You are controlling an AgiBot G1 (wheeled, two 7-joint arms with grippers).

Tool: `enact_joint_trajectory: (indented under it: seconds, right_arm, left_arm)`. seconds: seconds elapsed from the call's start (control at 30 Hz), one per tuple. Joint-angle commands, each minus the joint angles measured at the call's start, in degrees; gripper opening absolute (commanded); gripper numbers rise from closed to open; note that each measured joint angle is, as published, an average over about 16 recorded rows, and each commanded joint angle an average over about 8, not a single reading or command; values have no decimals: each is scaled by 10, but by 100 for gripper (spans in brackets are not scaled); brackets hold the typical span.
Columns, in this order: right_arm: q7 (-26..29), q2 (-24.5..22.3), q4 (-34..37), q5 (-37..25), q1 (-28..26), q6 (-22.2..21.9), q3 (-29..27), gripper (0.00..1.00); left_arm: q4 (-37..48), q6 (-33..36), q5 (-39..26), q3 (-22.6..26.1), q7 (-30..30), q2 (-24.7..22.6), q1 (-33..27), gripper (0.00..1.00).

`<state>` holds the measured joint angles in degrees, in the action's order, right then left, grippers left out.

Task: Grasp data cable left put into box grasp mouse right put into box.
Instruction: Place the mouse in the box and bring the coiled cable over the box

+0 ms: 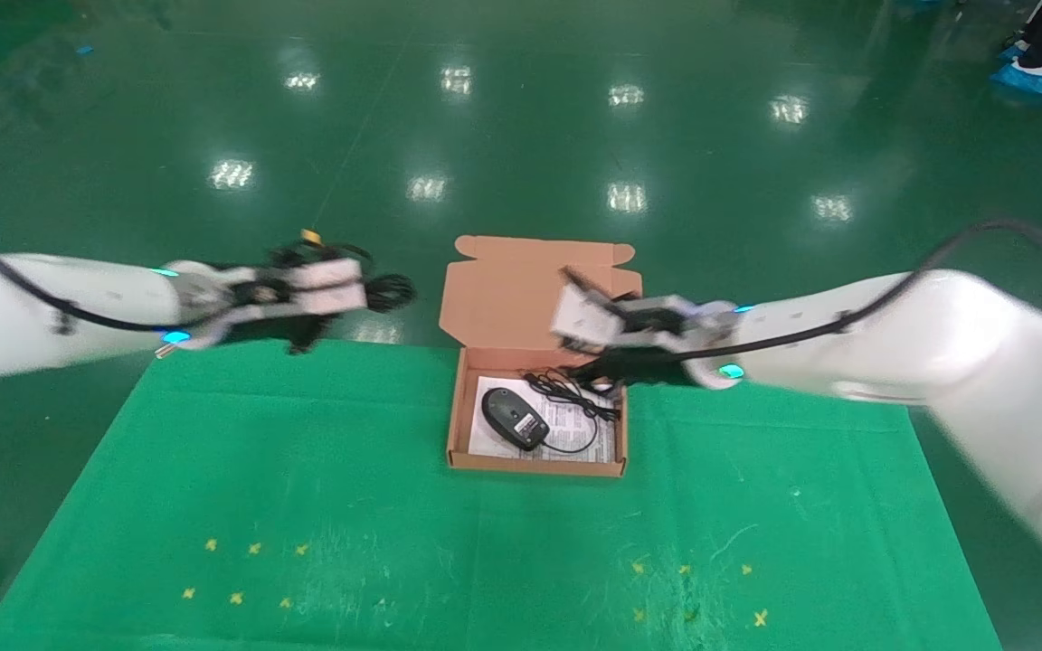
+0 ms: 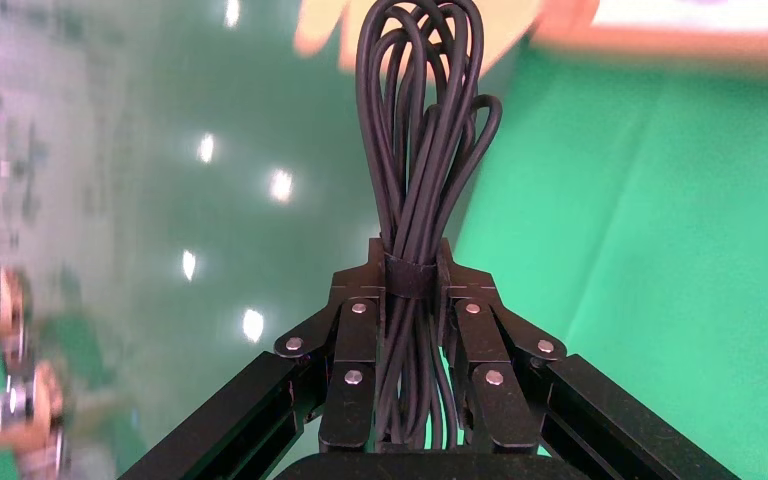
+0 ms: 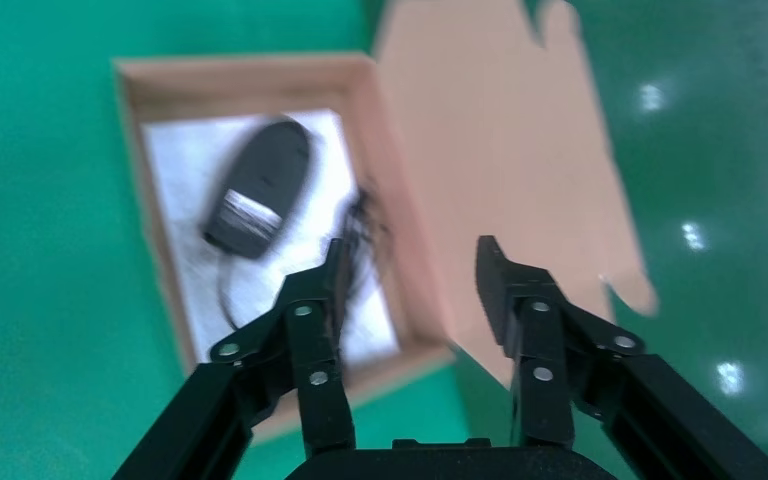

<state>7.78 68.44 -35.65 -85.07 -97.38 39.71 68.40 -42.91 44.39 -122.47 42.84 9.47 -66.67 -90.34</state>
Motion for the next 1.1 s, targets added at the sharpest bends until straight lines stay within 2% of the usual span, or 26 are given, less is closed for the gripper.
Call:
enact_joint_trajectory:
  seconds: [0.03,0.37,0.57,0.8,0.83,1.07,1.1]
  right_arm:
    - [3,-21,-15,1,-3,-3,-3,100]
    - [84,-179,-175,-36,-8,-9,1,100]
    - [154,-256,-280,-67,5,-19,8,100]
    - [222,-310,-363,-106,18,-29,16,100]
    - [228,-315,-370,-110,18,-29,16,100]
    - [249,-334,-400,-128,21,-33,19,100]
    - [250,-335,-401,-129,21,-33,19,100]
  left_arm:
    - [3,-12,10,2,-19,-16,10,0]
    - [80,-91,77,17,-136,-108,40,0]
    - [84,-113,147,60,-181,-119,54,0]
    - [74,-144,213,137,-190,-121,56,0]
    - [73,-149,219,146,-188,-121,55,9]
    - [74,-167,244,190,-180,-126,53,96]
    - [74,-168,246,193,-180,-127,53,100]
